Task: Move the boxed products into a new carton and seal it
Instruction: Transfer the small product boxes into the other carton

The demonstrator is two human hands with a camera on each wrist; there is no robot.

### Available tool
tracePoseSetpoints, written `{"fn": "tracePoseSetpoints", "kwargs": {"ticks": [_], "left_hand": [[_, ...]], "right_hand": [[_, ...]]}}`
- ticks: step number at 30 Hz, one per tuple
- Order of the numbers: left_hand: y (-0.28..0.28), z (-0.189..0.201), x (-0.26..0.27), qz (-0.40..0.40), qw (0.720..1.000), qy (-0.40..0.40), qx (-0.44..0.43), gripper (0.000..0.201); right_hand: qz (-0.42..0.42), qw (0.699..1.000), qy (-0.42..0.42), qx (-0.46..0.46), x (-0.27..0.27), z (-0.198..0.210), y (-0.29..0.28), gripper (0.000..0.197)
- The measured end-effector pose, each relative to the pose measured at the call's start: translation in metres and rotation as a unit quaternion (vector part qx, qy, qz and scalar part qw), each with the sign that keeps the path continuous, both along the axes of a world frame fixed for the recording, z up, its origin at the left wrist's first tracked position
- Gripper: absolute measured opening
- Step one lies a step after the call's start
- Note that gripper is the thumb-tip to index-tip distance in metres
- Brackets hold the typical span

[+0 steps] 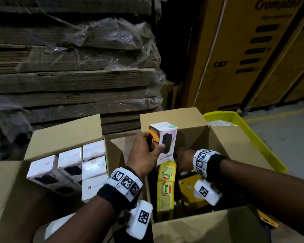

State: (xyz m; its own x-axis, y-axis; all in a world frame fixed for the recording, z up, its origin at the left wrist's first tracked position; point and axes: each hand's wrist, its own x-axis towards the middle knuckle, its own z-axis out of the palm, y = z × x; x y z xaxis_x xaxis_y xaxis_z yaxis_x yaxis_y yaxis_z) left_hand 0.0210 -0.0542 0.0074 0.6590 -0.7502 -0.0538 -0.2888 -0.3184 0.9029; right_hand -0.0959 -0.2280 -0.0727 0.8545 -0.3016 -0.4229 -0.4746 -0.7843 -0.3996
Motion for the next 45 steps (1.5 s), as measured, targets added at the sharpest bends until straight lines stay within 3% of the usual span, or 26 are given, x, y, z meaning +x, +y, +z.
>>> {"fn": "tracePoseSetpoints", "kwargs": {"ticks": [1,7,11,14,21,27,30,34,39,45], "left_hand": [[0.001,0.003,0.001,0.003,1.000,0.005,-0.008,0.041],[0.017,0.040,0.009,0.031,0.994,0.017,-0.102,0.048],[0.049,0.065,0.024,0.036,0.991,0.005,-0.131,0.060],[0.083,0.081,0.032,0.041,0.992,-0.017,-0.119,0.070],[0.155,0.093,0.045,0.062,0.992,-0.043,-0.099,0.070],[0.216,0.090,0.057,0.099,0.987,-0.064,-0.110,0.065],[0.246,0.082,0.062,0.116,0.987,-0.049,-0.104,0.073],[0.281,0.065,0.067,0.121,0.988,-0.036,-0.093,0.064],[0.307,0.046,0.076,0.117,0.990,-0.018,-0.081,0.055],[0.309,0.038,0.077,0.095,0.993,-0.006,-0.075,0.055]], "right_hand": [[-0.020,0.999,-0.031,-0.002,-0.003,0.008,-0.001,0.040],[-0.188,0.965,-0.182,0.029,-0.037,0.060,-0.001,0.073],[-0.235,0.931,-0.274,0.061,-0.050,0.097,-0.001,0.072],[-0.192,0.928,-0.311,0.074,-0.050,0.118,0.011,0.068],[-0.118,0.919,-0.355,0.124,-0.030,0.169,0.082,0.066],[-0.059,0.903,-0.394,0.160,0.008,0.186,0.142,0.102],[0.000,0.909,-0.385,0.161,0.027,0.185,0.174,0.098],[0.058,0.911,-0.378,0.156,0.044,0.166,0.203,0.077],[0.081,0.930,-0.343,0.103,0.052,0.144,0.221,0.070],[0.096,0.936,-0.319,0.117,0.048,0.137,0.231,0.069]]}}
